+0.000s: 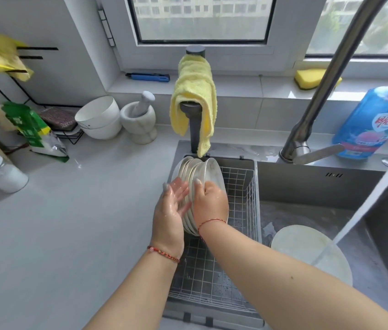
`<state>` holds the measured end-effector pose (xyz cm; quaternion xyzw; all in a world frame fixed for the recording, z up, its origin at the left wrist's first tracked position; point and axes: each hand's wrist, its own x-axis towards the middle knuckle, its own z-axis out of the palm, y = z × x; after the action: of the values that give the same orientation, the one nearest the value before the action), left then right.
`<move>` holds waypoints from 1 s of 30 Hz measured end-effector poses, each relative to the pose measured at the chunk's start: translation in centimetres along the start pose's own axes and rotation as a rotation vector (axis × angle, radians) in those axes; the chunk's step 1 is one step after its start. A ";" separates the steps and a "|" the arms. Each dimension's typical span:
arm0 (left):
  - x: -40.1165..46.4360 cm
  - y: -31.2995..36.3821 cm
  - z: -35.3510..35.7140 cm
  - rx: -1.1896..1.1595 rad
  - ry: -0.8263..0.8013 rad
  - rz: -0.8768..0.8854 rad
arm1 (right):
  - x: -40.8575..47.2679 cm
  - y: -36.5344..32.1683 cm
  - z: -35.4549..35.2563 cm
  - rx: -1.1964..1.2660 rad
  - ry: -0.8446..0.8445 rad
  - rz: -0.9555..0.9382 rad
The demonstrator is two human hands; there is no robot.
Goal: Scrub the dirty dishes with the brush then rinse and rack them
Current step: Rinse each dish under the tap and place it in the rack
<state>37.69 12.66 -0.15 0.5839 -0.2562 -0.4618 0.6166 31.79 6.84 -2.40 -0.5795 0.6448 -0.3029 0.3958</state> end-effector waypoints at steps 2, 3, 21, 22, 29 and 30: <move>0.3 -0.3 -0.2 0.052 0.031 0.026 | 0.3 -0.1 0.4 -0.002 -0.023 0.002; 0.4 -0.3 -0.2 0.077 0.035 0.039 | 0.5 -0.2 0.6 -0.001 -0.034 0.008; 0.3 -0.2 0.9 0.185 0.107 0.113 | 1.9 0.2 -1.1 0.132 -0.210 0.095; 0.1 -0.2 1.0 0.190 0.112 0.117 | 1.8 0.2 -1.4 0.131 -0.225 0.094; -1.1 -0.6 4.7 0.242 0.108 0.189 | 0.3 2.5 -5.7 0.359 -0.171 0.141; -1.3 -0.7 5.7 0.254 0.080 0.198 | -0.1 3.2 -6.9 0.400 -0.147 0.152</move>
<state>32.01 11.13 0.56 0.6470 -0.3440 -0.3391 0.5900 24.18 6.91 -1.63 -0.4599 0.5832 -0.3509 0.5704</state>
